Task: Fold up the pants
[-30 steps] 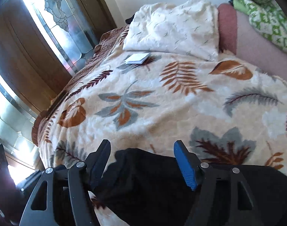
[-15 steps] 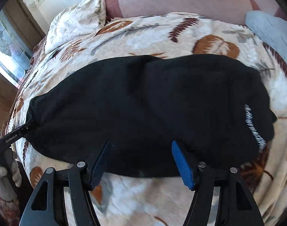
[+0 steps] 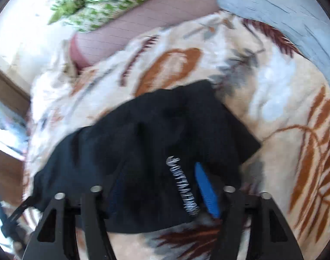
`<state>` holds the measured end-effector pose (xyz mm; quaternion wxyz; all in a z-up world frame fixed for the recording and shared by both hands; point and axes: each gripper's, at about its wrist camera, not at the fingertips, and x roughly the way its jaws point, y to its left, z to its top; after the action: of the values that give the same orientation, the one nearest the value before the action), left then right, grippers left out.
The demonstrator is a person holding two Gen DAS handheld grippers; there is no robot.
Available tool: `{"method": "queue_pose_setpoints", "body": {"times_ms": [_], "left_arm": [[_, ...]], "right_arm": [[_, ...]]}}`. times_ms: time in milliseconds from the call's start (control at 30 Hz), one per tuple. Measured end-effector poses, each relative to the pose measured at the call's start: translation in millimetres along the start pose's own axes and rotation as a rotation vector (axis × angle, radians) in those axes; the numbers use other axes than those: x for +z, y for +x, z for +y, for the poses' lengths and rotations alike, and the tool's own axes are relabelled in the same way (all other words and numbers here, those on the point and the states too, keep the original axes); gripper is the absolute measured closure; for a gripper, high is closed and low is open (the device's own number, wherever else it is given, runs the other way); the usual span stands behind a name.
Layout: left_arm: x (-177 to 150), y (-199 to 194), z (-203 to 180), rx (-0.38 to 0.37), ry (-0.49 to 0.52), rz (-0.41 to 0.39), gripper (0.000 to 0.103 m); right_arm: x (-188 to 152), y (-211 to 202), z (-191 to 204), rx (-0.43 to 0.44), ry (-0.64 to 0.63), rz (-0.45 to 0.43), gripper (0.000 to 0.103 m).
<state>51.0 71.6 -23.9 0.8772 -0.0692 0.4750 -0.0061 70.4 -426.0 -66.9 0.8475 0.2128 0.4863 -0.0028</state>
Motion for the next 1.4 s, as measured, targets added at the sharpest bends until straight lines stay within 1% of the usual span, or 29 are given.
{"method": "queue_pose_setpoints", "body": {"times_ms": [33,67,100,133,167,233,267,300,367,433,500,567,633,733,767,800,833,867,900,933,967,1033,1067,1200,1233,1267,1300,1400], "left_arm": [[1,0,1,-0.005,-0.008,-0.001,0.029],[1,0,3,-0.01,-0.018,-0.003,0.029],[2,0,4,-0.012,-0.03,-0.001,0.029],[2,0,6,-0.016,-0.041,0.002,0.029],[3,0,8,-0.023,-0.049,0.002,0.029],[2,-3,10,-0.028,-0.056,-0.009,0.029],[2,-5,12,-0.027,-0.057,-0.014,0.029],[1,-6,12,-0.028,-0.058,-0.018,0.029],[-1,-8,14,-0.037,-0.064,-0.026,0.029],[-2,-10,14,-0.051,-0.07,-0.033,0.029],[-3,-12,12,-0.056,-0.068,-0.037,0.029],[-4,-15,10,-0.057,-0.063,-0.039,0.029],[-5,-17,8,-0.057,-0.06,-0.04,0.029],[-6,-18,5,-0.062,-0.059,-0.045,0.029],[-6,-18,4,-0.06,-0.058,-0.046,0.029],[-7,-18,3,-0.059,-0.057,-0.047,0.029],[-7,-18,3,-0.06,-0.057,-0.046,0.029],[-7,-18,2,-0.061,-0.057,-0.044,0.029],[-8,-18,2,-0.062,-0.056,-0.044,0.029],[-8,-18,2,-0.062,-0.055,-0.045,0.029],[-8,-18,1,-0.061,-0.056,-0.046,0.029],[-8,-17,2,-0.063,-0.057,-0.043,0.029],[-8,-17,1,-0.064,-0.059,-0.043,0.029],[-7,-19,4,-0.065,-0.064,-0.049,0.029],[-7,-19,6,-0.065,-0.067,-0.05,0.029],[-6,-19,6,-0.067,-0.071,-0.052,0.029],[-6,-19,8,-0.07,-0.074,-0.055,0.029],[-3,-18,11,-0.066,-0.078,-0.062,0.029]], "right_arm": [[3,-1,-1,-0.077,-0.015,-0.012,0.072],[5,-3,-1,-0.106,-0.023,-0.023,0.072],[7,-8,-2,-0.149,-0.018,-0.035,0.066],[8,-14,-2,-0.187,-0.012,-0.047,0.064],[8,-22,-3,-0.192,-0.005,-0.067,0.059],[7,-36,-13,-0.132,0.016,-0.093,0.051],[5,-43,-21,-0.113,0.03,-0.103,0.039],[1,-47,-27,-0.102,0.041,-0.114,0.031],[-7,-55,-37,-0.076,0.062,-0.128,0.03],[-8,-51,-42,-0.039,0.081,-0.11,0.03],[2,-37,-43,-0.037,0.095,-0.091,0.03],[3,-30,-45,-0.031,0.103,-0.093,0.03],[5,-21,-49,-0.047,0.121,-0.084,0.03],[4,-6,-53,-0.033,0.151,-0.062,0.03],[4,-3,-52,-0.029,0.158,-0.067,0.028],[4,-2,-51,-0.027,0.164,-0.081,0.029],[4,-2,-51,-0.021,0.175,-0.092,0.032],[4,-2,-51,0.004,0.192,-0.094,0.054],[4,-3,-52,0.009,0.214,-0.094,0.072],[5,-6,-53,-0.002,0.231,-0.102,0.079],[4,-10,-55,-0.001,0.247,-0.112,0.09],[1,-19,-62,0.02,0.29,-0.135,0.093],[-1,-25,-64,0.013,0.302,-0.145,0.095],[-9,-43,-74,-0.007,0.33,-0.172,0.095],[-10,-47,-75,-0.029,0.325,-0.18,0.096],[-11,-52,-76,-0.072,0.32,-0.193,0.102],[-11,-60,-78,-0.141,0.314,-0.218,0.103],[-9,-80,-96,-0.241,0.334,-0.263,0.102]]}}
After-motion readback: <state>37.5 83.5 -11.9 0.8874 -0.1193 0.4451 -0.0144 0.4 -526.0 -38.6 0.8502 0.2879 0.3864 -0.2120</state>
